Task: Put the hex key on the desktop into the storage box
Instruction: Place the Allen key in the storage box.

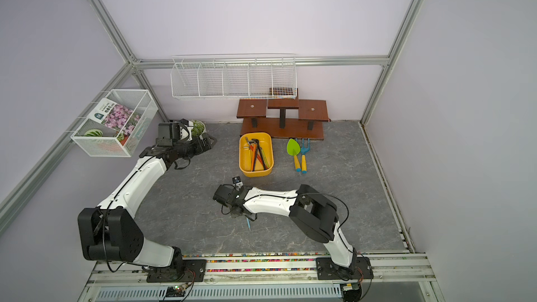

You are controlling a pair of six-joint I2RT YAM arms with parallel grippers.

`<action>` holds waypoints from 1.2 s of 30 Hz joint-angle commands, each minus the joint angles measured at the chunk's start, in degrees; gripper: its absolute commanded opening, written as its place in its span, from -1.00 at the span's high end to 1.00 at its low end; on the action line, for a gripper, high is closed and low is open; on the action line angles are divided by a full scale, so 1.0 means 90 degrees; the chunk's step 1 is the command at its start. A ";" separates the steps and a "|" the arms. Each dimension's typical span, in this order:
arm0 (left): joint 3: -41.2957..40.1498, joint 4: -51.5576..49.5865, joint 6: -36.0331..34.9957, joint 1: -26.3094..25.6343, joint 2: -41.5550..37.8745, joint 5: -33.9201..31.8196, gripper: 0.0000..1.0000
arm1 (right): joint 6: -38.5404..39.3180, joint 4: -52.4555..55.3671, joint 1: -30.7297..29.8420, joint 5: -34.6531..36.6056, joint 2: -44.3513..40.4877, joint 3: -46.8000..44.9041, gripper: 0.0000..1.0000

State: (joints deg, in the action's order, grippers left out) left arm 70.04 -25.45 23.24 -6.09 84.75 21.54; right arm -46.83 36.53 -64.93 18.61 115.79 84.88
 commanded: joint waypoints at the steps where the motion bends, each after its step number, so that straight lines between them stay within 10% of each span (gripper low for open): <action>1: -0.0127 0.0083 -0.0171 -0.0051 -0.0086 -0.0116 -0.97 | 0.0690 0.0119 0.0386 0.0150 -0.0614 0.0255 1.00; 23: -0.0439 0.0367 -0.0419 -0.0301 -0.0356 -0.0618 -0.97 | 0.2227 -0.0113 0.3001 -0.1648 0.1906 0.3847 0.97; 29: -0.0901 0.0850 -0.0472 -0.0381 -0.0689 -0.1151 -0.98 | 0.2547 -0.0270 0.3180 -0.2299 0.2101 0.4057 0.08; 36: -0.1684 0.1683 -0.0579 -0.0445 -0.1231 -0.1919 -0.98 | 0.2754 -0.0787 0.3197 -0.2216 0.1134 0.2967 -0.33</action>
State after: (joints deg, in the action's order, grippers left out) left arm 56.99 -15.11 19.53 -9.78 75.88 8.69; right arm -23.64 32.01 -36.03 -0.78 131.90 114.67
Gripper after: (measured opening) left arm 0.990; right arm 0.659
